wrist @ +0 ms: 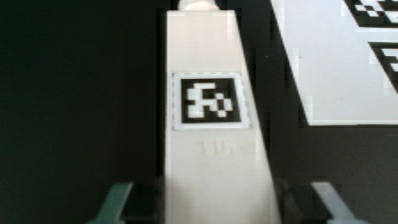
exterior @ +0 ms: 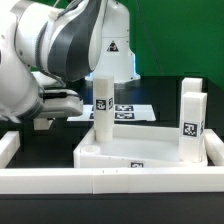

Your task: Assemble desk

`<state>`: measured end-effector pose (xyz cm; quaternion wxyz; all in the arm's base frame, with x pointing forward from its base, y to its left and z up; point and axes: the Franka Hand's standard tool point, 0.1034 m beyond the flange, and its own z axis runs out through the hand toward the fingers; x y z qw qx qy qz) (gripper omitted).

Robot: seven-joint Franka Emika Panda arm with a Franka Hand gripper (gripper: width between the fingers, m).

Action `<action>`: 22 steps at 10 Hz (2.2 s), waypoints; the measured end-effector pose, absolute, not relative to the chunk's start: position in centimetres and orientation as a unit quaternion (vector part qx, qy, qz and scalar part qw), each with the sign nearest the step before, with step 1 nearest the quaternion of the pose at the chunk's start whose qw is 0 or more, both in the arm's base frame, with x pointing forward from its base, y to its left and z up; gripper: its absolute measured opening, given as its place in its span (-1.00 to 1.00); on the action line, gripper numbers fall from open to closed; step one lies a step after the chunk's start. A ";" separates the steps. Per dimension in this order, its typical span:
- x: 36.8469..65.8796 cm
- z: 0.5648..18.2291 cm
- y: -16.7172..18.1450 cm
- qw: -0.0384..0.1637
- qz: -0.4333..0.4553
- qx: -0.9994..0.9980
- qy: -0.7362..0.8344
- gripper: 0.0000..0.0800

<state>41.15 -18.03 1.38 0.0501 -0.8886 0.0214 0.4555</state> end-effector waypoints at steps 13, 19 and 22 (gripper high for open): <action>51.7 15.5 -13.5 0.072 0.270 -0.958 0.068 -0.27; 55.3 17.3 -12.9 0.040 0.062 -0.992 0.107 -0.27; 59.8 18.9 -8.9 0.026 -0.076 -0.987 0.140 -0.27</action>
Offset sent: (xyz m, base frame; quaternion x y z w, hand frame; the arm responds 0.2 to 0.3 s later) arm 0.0159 0.0180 0.1000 0.0509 0.0180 0.0057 0.9985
